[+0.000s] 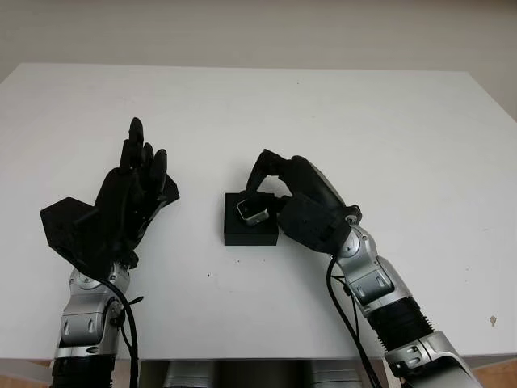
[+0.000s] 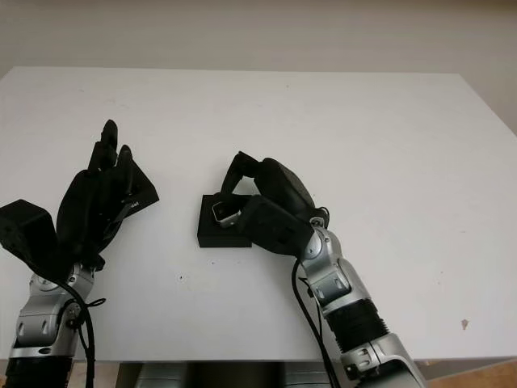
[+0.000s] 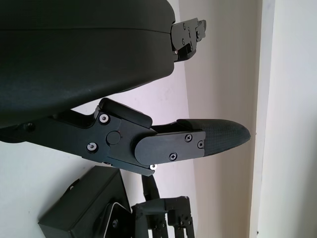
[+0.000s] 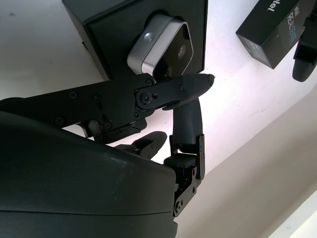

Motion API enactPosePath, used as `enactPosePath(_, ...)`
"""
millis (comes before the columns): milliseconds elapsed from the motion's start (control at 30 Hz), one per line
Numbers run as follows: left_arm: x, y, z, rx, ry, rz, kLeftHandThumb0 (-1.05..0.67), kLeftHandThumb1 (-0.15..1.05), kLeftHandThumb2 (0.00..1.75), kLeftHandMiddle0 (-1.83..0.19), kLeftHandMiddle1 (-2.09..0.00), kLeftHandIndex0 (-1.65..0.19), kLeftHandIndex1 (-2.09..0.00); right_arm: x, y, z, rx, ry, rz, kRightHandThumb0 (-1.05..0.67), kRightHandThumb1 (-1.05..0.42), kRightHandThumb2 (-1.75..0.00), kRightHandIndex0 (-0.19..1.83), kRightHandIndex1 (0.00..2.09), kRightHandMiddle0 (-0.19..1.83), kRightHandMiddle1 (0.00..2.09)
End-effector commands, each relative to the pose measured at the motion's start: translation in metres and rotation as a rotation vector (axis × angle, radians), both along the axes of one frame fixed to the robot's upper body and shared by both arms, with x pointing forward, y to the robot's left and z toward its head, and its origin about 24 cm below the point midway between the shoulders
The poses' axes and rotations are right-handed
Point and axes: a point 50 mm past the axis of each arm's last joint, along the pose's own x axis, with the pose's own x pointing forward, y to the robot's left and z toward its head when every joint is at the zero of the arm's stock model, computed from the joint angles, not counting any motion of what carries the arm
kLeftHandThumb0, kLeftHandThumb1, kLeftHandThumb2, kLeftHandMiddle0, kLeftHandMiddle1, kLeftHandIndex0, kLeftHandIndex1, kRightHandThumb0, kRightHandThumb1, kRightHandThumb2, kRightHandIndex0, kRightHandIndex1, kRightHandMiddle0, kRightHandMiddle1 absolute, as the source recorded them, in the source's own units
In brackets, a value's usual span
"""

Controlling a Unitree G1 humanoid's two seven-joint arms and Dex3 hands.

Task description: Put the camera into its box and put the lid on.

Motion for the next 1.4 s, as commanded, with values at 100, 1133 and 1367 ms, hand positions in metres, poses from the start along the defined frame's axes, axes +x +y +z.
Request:
enactPosePath(100, -0.003, 0.003, 0.001, 0.006, -0.015, -0.001, -0.76, 1.05, 0.51, 0.19, 0.00, 0.19, 0.00, -0.004, 0.000, 0.001, 0.008, -0.010, -0.006, -0.47, -1.01, -0.06, 0.45, 0.21, 0.35, 1.71)
enactPosePath(1133, -0.004, 0.008, 0.002, 0.027, -0.013, -0.002, -0.78, 1.05, 0.51, 0.19, 0.00, 0.19, 0.00, 0.023, -0.010, 0.137, -0.457, -0.125, 0.420, -0.79, -0.86, -0.05, 0.24, 0.05, 0.19, 0.60)
enactPosePath(1367, -0.004, 0.007, 0.003, 0.031, -0.014, 0.000, -0.78, 1.05, 0.51, 0.19, 0.00, 0.19, 0.00, 0.014, -0.001, 0.144, -0.709, -0.276, 0.450, -0.80, -0.86, -0.06, 0.29, 0.07, 0.27, 0.73)
